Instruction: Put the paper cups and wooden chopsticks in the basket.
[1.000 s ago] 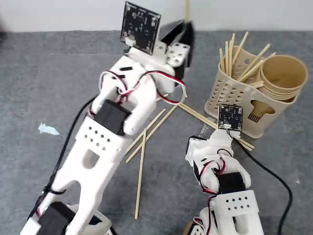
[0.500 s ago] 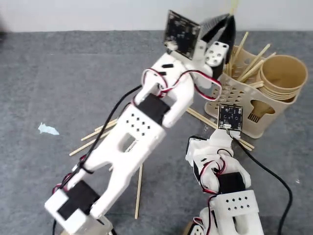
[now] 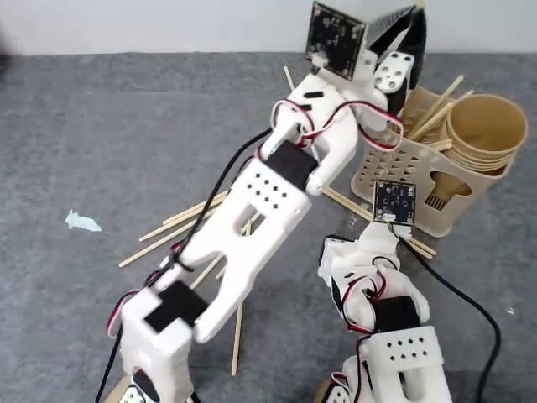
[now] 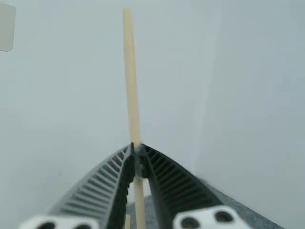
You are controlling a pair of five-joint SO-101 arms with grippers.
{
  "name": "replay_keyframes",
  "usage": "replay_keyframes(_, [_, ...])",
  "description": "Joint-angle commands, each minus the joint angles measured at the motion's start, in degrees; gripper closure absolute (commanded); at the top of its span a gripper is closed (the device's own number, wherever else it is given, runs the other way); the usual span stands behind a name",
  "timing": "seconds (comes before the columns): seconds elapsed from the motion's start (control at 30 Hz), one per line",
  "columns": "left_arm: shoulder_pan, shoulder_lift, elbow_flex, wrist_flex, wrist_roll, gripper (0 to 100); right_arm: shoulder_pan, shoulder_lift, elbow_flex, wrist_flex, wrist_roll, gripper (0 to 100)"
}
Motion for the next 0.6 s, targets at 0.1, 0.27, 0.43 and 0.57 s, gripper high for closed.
replay_keyframes(0.1, [0.26, 6.86, -11.38, -0.26, 0.44, 99, -0.31, -1.27, 2.11, -5.32, -0.18, 99.0])
replay_keyframes(0.27, [1.14, 7.03, -16.92, 15.82, 0.44, 97, -0.31, -1.27, 2.11, -5.67, 0.97, 99.0])
replay_keyframes(0.43, [1.67, 7.12, -29.67, 35.16, 0.7, 86, -0.31, -1.27, 2.11, -5.76, 2.37, 99.0])
replay_keyframes(0.57, [1.49, 7.56, -40.4, 45.01, 0.53, 86, -0.31, -1.27, 2.11, -5.76, 2.37, 99.0])
